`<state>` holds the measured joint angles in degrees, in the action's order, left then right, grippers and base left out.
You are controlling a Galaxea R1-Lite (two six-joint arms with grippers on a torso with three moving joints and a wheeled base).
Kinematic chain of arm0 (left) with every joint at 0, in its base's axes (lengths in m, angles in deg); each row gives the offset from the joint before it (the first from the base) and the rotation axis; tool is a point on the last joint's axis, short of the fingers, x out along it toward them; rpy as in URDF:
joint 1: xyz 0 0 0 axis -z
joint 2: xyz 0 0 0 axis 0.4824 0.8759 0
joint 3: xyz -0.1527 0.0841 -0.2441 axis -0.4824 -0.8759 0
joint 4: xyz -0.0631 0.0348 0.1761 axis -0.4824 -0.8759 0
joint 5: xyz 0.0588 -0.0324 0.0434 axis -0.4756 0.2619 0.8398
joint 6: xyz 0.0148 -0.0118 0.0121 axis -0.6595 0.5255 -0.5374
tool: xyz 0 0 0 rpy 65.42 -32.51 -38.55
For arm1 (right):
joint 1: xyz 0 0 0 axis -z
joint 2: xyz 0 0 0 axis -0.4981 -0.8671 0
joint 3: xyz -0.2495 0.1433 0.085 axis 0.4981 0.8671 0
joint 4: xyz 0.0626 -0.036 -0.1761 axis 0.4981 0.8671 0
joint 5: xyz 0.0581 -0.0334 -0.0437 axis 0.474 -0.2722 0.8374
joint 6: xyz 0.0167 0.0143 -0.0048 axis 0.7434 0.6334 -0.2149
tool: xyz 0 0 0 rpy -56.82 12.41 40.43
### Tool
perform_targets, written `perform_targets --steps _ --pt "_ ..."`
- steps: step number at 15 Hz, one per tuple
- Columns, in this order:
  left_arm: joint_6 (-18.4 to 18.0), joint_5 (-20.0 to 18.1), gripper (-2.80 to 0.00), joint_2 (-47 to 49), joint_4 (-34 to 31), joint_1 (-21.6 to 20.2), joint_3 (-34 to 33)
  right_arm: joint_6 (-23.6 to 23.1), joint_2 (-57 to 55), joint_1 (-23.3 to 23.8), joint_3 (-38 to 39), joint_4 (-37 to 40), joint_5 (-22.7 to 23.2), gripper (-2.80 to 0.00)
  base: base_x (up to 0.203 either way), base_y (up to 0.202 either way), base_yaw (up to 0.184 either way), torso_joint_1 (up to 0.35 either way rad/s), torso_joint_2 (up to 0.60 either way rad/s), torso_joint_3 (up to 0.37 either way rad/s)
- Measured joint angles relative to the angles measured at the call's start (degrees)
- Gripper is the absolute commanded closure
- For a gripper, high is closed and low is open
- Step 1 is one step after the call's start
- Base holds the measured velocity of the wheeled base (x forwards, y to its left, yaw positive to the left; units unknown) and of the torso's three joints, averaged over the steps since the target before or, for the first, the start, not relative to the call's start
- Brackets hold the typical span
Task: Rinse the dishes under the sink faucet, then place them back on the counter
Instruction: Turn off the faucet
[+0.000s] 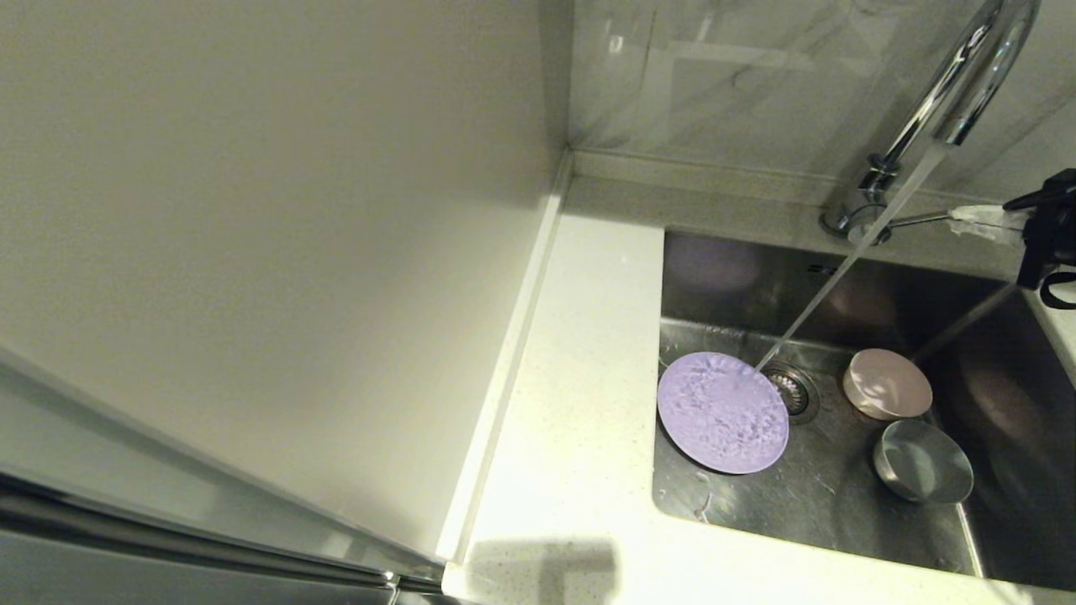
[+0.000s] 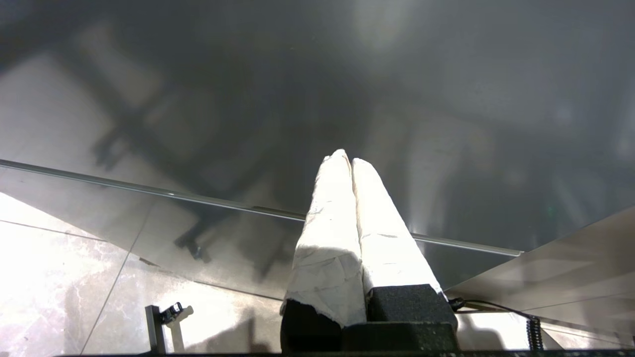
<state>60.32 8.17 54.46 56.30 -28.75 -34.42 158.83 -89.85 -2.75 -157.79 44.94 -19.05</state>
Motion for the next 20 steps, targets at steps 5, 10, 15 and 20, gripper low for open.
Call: perform_targets --steps 5,10,15,20 --pt "0.0 0.0 0.0 0.0 0.0 0.0 0.0 0.0 -2.8 0.1 -0.2 -7.6 0.0 0.0 0.0 0.0 0.0 0.0 0.0 0.0" --pt "0.0 0.0 0.0 0.0 0.0 0.0 0.0 0.0 -4.5 0.7 -0.3 -14.1 0.1 0.0 0.0 0.0 0.0 0.0 0.0 0.0" --pt "0.0 0.0 0.0 0.0 0.0 0.0 0.0 0.6 -5.5 0.8 -0.3 -18.7 1.8 0.0 0.0 0.0 0.0 0.0 0.0 0.0" --pt "0.0 0.0 0.0 0.0 0.0 0.0 0.0 5.9 -6.6 0.7 -2.2 -23.1 3.7 0.0 0.0 0.0 0.0 0.0 0.0 0.0"
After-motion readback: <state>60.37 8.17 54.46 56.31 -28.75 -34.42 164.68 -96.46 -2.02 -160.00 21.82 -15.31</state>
